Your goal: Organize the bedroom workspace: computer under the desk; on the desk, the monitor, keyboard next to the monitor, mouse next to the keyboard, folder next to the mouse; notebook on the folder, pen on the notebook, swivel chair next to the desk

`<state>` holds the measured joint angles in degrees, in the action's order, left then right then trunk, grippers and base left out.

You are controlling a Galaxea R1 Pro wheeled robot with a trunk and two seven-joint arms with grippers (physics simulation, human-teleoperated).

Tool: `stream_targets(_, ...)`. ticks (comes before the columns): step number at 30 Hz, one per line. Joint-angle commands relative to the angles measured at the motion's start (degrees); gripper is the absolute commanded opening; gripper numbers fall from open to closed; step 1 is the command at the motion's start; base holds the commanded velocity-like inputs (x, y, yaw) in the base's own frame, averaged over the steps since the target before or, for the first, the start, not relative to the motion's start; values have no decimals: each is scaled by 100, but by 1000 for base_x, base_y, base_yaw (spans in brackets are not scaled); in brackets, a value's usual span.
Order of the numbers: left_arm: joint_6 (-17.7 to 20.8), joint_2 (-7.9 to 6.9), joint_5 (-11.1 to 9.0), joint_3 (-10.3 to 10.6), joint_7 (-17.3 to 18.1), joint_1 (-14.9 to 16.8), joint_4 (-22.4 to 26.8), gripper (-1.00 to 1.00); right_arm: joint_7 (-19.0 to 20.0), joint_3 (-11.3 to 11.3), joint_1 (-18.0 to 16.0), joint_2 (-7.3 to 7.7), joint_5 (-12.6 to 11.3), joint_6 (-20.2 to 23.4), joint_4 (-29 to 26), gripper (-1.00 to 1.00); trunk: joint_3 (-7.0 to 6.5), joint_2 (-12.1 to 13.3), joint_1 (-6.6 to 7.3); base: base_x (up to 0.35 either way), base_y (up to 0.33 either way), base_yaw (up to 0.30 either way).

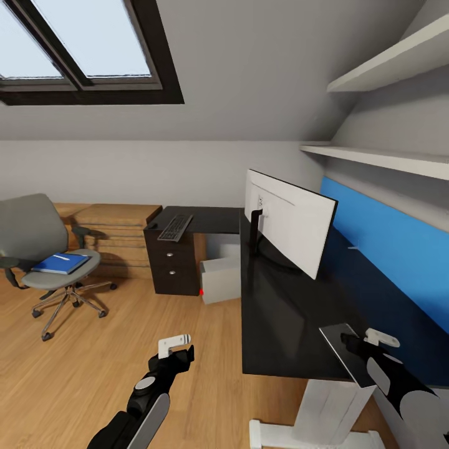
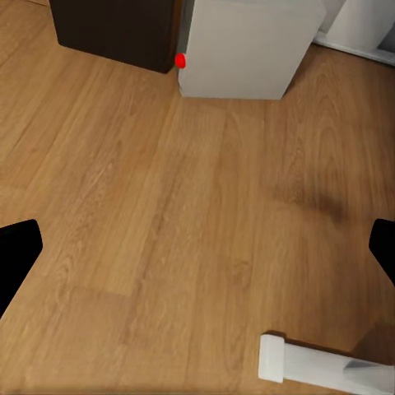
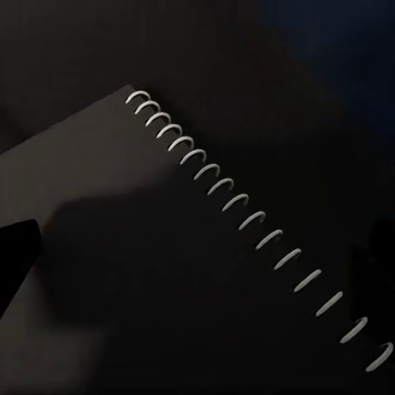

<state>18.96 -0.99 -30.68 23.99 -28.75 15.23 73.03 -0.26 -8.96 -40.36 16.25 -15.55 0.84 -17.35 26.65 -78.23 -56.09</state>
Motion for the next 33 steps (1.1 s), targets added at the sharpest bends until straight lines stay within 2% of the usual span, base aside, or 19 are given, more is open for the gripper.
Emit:
stream_targets(1, 11, -7, -44, 18, -51, 6, 10, 100, -8, 17, 2, 1, -65, 9, 82, 100, 7, -3, 0, -5, 0, 0)
stream_targets(15, 11, -7, -47, 18, -51, 6, 9, 100, 4, 17, 2, 1, -62, 5, 82, 100, 7, -3, 0, -144, 0, 0)
stream_targets(33, 11, -7, -52, 18, -51, 6, 9, 100, 7, 17, 2, 1, -62, 5, 80, 100, 7, -3, 0, -11, 0, 0)
